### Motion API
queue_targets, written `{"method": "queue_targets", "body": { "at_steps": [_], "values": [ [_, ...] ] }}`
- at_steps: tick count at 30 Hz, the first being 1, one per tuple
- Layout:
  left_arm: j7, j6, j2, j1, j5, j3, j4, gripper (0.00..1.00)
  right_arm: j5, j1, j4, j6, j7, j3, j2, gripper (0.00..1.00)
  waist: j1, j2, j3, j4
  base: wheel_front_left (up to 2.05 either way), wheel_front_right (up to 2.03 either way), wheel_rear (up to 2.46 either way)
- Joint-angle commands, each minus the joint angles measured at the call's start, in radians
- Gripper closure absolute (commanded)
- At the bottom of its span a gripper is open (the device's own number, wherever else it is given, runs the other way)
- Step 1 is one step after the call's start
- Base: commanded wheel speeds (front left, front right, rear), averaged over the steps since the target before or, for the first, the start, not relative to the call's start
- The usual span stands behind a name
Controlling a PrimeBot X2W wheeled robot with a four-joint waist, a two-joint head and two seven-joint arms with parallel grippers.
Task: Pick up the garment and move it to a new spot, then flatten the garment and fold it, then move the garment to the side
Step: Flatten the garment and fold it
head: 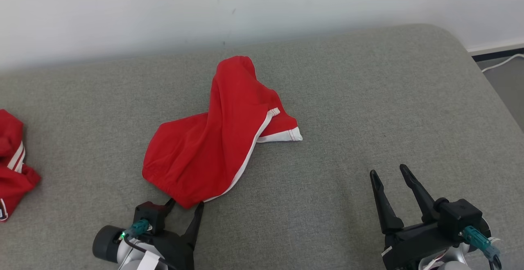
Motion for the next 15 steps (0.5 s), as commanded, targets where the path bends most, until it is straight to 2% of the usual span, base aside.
{"method": "queue_targets", "body": {
  "at_steps": [1,2,3,4,9,15],
  "values": [
    [-0.007,0.002,0.000,-0.018,-0.004,-0.001,0.007,0.00,-0.010,-0.010,0.000,0.000,0.000,-0.002,-0.004,0.00,-0.0001,-0.0001,0.006,-0.004,0.00,0.00,0.00],
    [-0.007,0.002,-0.001,-0.022,-0.006,-0.005,0.010,0.08,-0.009,-0.011,0.000,0.000,-0.001,-0.002,-0.004,0.00,-0.0001,-0.0001,0.008,-0.004,0.00,0.00,0.00],
    [-0.007,0.002,-0.003,-0.025,-0.009,-0.013,0.013,0.70,-0.007,-0.011,0.001,0.000,-0.001,-0.003,-0.004,0.00,-0.0001,-0.0001,0.009,-0.005,0.00,0.00,0.00],
    [-0.007,0.002,-0.005,-0.027,-0.018,-0.019,0.015,1.00,-0.005,-0.011,0.002,0.000,-0.002,-0.005,-0.004,0.00,-0.0001,-0.0001,0.010,-0.006,0.00,0.00,0.00],
    [-0.006,0.002,-0.008,-0.033,-0.067,-0.045,0.013,1.00,0.001,-0.010,0.008,0.000,-0.009,-0.013,-0.004,0.00,-0.0001,-0.0001,0.012,0.000,0.00,0.00,0.00],
    [-0.006,0.002,0.008,-0.018,-0.196,-0.088,-0.082,1.00,0.008,-0.002,0.018,0.000,-0.011,-0.018,-0.004,0.00,-0.0001,-0.0001,0.001,0.024,0.00,0.00,0.00]
  ]
}}
